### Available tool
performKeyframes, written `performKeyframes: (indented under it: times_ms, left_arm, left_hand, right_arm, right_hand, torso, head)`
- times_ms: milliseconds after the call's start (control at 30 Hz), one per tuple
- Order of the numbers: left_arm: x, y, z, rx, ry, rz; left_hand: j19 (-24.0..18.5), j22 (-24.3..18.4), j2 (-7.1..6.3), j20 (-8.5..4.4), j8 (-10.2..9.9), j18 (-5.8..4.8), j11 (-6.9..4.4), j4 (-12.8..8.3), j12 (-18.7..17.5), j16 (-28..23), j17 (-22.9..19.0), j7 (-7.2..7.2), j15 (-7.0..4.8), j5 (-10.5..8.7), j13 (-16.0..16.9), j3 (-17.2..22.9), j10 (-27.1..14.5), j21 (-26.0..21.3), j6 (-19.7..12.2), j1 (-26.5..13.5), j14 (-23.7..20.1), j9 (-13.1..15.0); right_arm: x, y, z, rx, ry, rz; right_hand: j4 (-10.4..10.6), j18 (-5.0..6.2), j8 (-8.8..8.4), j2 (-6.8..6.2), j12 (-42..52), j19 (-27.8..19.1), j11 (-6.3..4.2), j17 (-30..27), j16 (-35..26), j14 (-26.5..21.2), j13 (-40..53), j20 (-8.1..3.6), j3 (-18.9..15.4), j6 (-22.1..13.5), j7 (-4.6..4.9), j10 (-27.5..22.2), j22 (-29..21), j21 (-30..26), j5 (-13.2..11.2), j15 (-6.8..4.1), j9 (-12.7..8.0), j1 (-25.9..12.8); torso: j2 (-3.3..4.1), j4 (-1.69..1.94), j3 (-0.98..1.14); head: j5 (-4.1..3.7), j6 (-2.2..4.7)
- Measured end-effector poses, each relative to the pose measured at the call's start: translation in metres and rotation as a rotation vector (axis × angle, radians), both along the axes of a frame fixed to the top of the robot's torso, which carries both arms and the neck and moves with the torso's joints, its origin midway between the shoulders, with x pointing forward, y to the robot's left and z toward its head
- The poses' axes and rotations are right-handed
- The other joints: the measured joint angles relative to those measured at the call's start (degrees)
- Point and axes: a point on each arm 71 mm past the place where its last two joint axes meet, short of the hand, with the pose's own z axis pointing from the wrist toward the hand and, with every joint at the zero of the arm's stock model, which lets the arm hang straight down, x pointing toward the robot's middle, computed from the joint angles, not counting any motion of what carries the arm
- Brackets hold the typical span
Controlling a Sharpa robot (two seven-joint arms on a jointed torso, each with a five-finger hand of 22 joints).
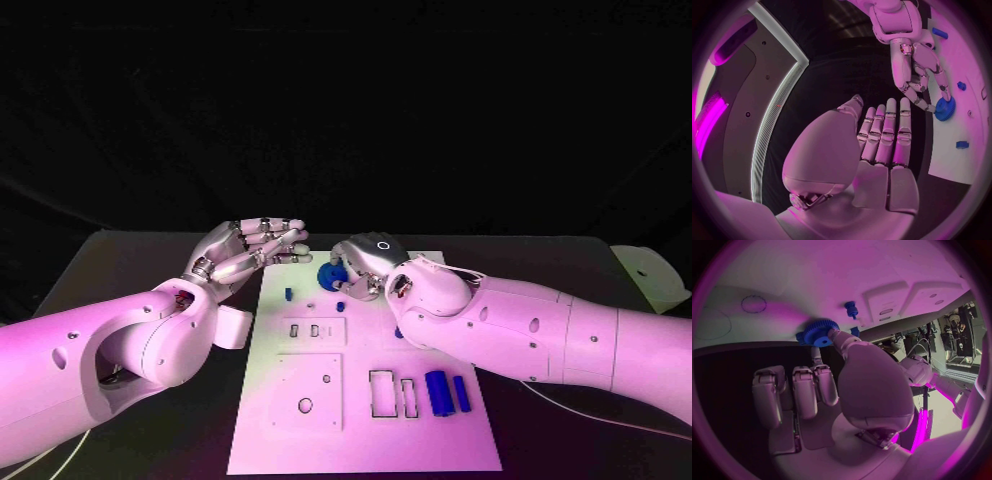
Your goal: Assemble the parts on the task board
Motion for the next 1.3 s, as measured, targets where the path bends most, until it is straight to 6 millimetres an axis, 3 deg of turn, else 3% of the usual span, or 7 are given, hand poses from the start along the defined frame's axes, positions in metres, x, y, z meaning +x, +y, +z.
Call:
performKeyframes:
  times_ms: [233,367,533,700,833,1067,1300]
  left_arm:
    - [0.000,0.000,0.000,0.000,0.000,0.000]
    - [0.000,0.000,0.000,0.000,0.000,0.000]
    - [0.000,0.000,0.000,0.000,0.000,0.001]
    - [0.000,0.001,0.000,0.001,0.000,0.002]
    - [0.000,0.002,0.000,0.001,0.001,0.003]
    - [0.000,0.005,0.000,0.003,0.001,0.010]
    - [0.001,0.010,0.000,0.007,0.001,0.021]
  left_hand:
    - [0.0,0.0,0.00,0.00,0.0,0.00,0.00,0.0,0.0,0.0,0.0,0.00,0.00,0.00,0.0,0.0,0.0,0.0,0.0,0.0,0.0,0.0]
    - [0.0,0.0,0.00,0.00,0.0,0.00,0.00,0.0,0.0,0.0,0.0,0.00,0.00,0.00,0.0,0.0,0.0,0.0,0.0,0.0,0.0,0.0]
    - [0.0,0.0,0.00,0.00,0.0,0.00,0.00,0.0,0.0,0.0,0.0,0.00,0.00,0.00,0.0,0.0,0.0,0.0,0.0,0.0,0.0,0.0]
    - [0.0,-0.1,-0.18,0.00,0.0,0.00,0.00,0.2,0.0,0.0,0.2,0.00,0.21,0.00,0.0,0.2,0.0,0.0,0.0,-0.2,-0.2,0.0]
    - [0.0,-0.1,-0.31,0.00,0.0,0.00,0.00,0.2,0.0,0.0,0.2,0.00,0.21,0.00,0.0,0.2,0.0,0.0,0.0,-0.3,-0.2,0.0]
    - [0.0,-0.1,-0.30,0.00,0.0,0.00,0.00,0.2,0.0,0.0,0.2,0.00,0.21,0.00,0.0,0.2,0.0,0.0,0.0,-0.3,-0.2,0.0]
    - [0.0,-0.1,-0.30,0.00,0.0,0.00,0.00,0.2,0.0,0.0,0.2,0.00,0.21,0.00,0.0,0.2,0.0,0.0,0.0,-0.3,-0.2,0.0]
  right_arm:
    - [0.005,0.000,-0.004,-0.014,0.011,-0.012]
    - [0.005,0.000,-0.005,-0.013,0.012,-0.013]
    - [0.005,-0.001,-0.005,-0.011,0.019,-0.012]
    - [0.003,-0.006,-0.006,-0.009,0.035,-0.011]
    - [0.001,-0.015,-0.006,-0.003,0.046,-0.016]
    - [-0.003,-0.059,0.010,0.058,0.046,-0.051]
    - [-0.004,-0.122,0.032,0.180,0.109,-0.088]
  right_hand:
    - [0.0,0.00,-1.03,-0.26,-0.7,0.0,0.00,0.0,0.0,0.0,0.0,0.00,0.3,-1.3,0.33,0.0,0.0,0.0,0.0,0.00,-0.4,-0.3]
    - [0.2,0.01,-2.42,-0.63,-1.1,0.0,0.32,0.0,0.0,0.0,0.0,0.00,0.2,-2.9,0.60,0.3,0.0,0.0,-1.9,0.02,-0.8,-1.4]
    - [2.7,0.01,-3.67,-0.24,-1.1,0.0,0.54,0.0,0.0,0.0,0.0,0.42,-2.3,-3.3,0.86,0.1,0.0,0.0,-4.8,0.41,-1.0,-4.7]
    - [6.1,0.01,-4.25,0.94,-1.1,0.0,0.54,0.0,0.0,0.0,0.0,0.42,-4.7,-3.3,0.84,0.1,0.0,0.0,-3.7,0.42,-1.0,-7.3]
    - [6.9,0.01,-4.25,1.30,-1.1,0.0,0.53,0.0,0.0,0.0,0.0,0.42,-4.8,-2.7,0.67,0.1,0.0,0.0,-2.7,0.42,-0.9,-7.6]
    - [5.7,0.01,-4.49,2.34,-0.5,0.0,0.53,0.0,0.0,0.0,0.0,0.42,-3.1,-1.6,0.37,0.1,0.0,0.0,-1.7,0.42,-0.7,-5.2]
    - [2.3,0.01,-5.47,0.72,-3.1,0.0,0.19,0.0,0.0,0.0,0.0,0.42,-1.7,-1.7,0.22,-1.1,0.0,0.0,-1.7,0.39,-0.7,-1.3]
  torso:
    - [-0.01,-0.01,0.01]
    - [-0.01,-0.01,0.02]
    - [-0.01,-0.02,0.03]
    - [-0.01,-0.08,0.08]
    - [-0.01,-0.11,0.09]
    - [-0.12,-0.24,0.10]
    - [-0.32,-0.76,0.23]
  head:
    - [-0.05,-0.05]
    - [-0.08,-0.05]
    - [-0.05,-0.06]
    - [0.00,-0.05]
    - [0.05,0.03]
    - [-0.12,0.34]
    - [-0.08,0.64]
